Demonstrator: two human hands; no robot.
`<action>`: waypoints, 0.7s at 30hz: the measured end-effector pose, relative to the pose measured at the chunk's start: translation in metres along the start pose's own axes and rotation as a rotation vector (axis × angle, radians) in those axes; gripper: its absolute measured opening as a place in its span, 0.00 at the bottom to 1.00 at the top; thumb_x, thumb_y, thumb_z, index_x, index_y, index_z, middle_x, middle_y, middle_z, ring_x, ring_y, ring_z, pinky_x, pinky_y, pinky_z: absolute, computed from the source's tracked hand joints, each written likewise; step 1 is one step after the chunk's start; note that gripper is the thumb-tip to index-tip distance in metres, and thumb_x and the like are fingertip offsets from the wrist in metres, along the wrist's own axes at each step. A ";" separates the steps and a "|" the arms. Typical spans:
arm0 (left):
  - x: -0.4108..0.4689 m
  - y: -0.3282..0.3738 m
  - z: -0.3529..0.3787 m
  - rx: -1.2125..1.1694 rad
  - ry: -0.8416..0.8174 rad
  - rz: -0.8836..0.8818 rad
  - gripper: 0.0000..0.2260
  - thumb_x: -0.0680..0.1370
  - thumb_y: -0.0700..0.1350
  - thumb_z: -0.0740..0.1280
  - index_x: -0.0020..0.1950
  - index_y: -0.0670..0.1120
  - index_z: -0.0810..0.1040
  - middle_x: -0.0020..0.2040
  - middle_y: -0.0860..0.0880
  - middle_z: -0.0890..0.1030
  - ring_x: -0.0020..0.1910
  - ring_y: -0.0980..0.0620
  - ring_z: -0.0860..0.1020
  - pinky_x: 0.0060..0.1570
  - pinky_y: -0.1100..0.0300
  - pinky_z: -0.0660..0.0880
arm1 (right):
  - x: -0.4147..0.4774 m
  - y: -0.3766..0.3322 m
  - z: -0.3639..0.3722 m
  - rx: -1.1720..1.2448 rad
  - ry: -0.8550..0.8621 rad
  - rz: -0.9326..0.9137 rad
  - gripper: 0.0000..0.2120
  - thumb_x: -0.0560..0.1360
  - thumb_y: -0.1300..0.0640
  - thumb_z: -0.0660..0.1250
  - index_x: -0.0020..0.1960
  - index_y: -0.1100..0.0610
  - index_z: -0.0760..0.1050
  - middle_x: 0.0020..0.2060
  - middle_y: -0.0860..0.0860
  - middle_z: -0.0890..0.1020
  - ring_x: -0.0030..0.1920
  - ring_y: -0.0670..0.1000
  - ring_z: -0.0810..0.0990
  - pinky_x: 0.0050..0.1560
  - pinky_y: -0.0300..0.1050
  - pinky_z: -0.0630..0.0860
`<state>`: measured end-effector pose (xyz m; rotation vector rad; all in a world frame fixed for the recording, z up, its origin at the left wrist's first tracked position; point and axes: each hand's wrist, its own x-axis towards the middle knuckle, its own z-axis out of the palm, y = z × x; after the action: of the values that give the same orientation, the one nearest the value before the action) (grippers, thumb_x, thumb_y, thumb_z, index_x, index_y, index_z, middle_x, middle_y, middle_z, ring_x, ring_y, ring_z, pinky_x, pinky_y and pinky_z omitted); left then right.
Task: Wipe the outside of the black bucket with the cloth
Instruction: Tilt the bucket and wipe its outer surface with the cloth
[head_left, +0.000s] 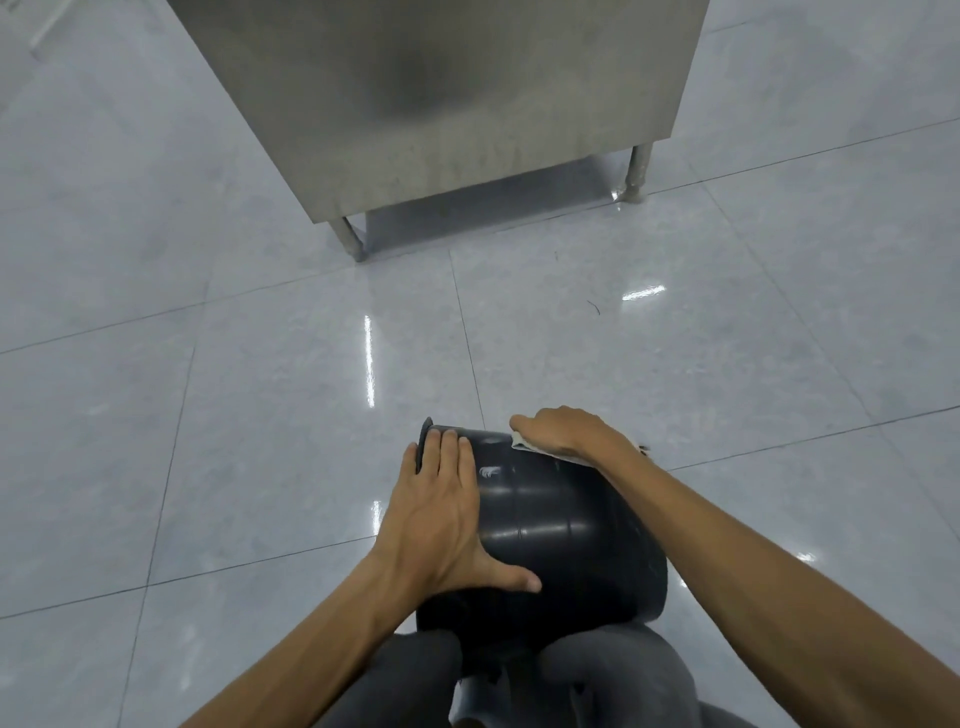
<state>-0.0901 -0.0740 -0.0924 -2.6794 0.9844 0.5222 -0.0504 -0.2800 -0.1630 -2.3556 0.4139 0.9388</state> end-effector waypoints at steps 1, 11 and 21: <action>0.003 -0.001 0.000 0.005 0.004 0.003 0.73 0.52 0.89 0.50 0.80 0.35 0.50 0.80 0.37 0.54 0.80 0.38 0.51 0.77 0.41 0.51 | -0.005 0.002 0.003 -0.009 0.048 -0.024 0.23 0.82 0.40 0.49 0.50 0.53 0.76 0.53 0.55 0.81 0.50 0.55 0.77 0.50 0.51 0.69; 0.011 -0.006 0.004 -0.013 0.076 0.044 0.71 0.52 0.89 0.50 0.77 0.35 0.60 0.76 0.39 0.64 0.76 0.39 0.60 0.75 0.41 0.56 | -0.107 0.029 0.094 -0.118 0.700 -0.217 0.28 0.82 0.44 0.50 0.77 0.55 0.68 0.74 0.51 0.73 0.74 0.56 0.69 0.76 0.58 0.58; 0.020 -0.012 0.001 0.030 0.093 0.041 0.70 0.52 0.90 0.49 0.74 0.36 0.64 0.72 0.40 0.68 0.72 0.39 0.64 0.74 0.43 0.58 | -0.017 0.022 0.010 -0.116 0.203 -0.036 0.26 0.83 0.41 0.46 0.56 0.52 0.79 0.57 0.53 0.83 0.49 0.54 0.78 0.49 0.50 0.69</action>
<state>-0.0684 -0.0762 -0.0999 -2.6834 1.0652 0.3907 -0.0781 -0.2904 -0.1651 -2.5664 0.4033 0.7267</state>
